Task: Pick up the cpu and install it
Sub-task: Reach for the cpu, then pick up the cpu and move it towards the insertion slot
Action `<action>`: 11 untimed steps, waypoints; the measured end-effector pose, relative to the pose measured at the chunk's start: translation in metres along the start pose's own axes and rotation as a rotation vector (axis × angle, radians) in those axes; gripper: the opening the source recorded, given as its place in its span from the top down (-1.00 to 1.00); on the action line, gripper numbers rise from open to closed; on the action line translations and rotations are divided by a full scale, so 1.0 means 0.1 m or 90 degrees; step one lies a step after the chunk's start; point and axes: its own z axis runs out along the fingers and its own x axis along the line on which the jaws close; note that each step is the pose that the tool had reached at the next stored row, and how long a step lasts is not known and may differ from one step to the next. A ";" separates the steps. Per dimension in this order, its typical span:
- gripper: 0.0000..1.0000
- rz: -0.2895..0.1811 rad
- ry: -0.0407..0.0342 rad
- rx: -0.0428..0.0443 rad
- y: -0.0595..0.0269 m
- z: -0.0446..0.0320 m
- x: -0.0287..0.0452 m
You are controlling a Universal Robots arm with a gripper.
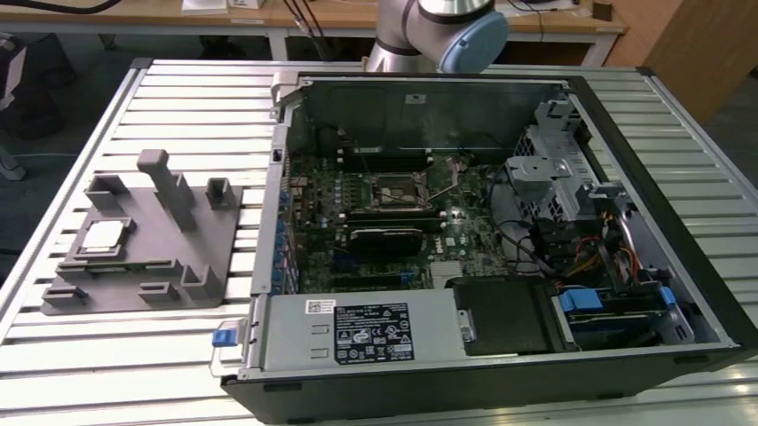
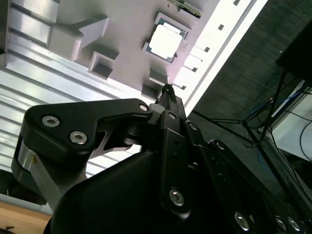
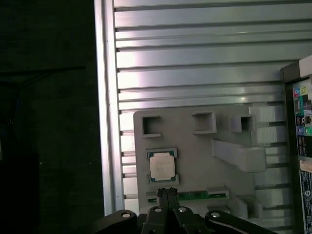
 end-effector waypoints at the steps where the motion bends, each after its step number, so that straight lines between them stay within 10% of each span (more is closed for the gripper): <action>1: 0.79 0.000 0.0000 0.0000 -0.001 0.000 0.021; 11: 0.79 0.000 0.0000 0.0000 -0.014 0.011 0.176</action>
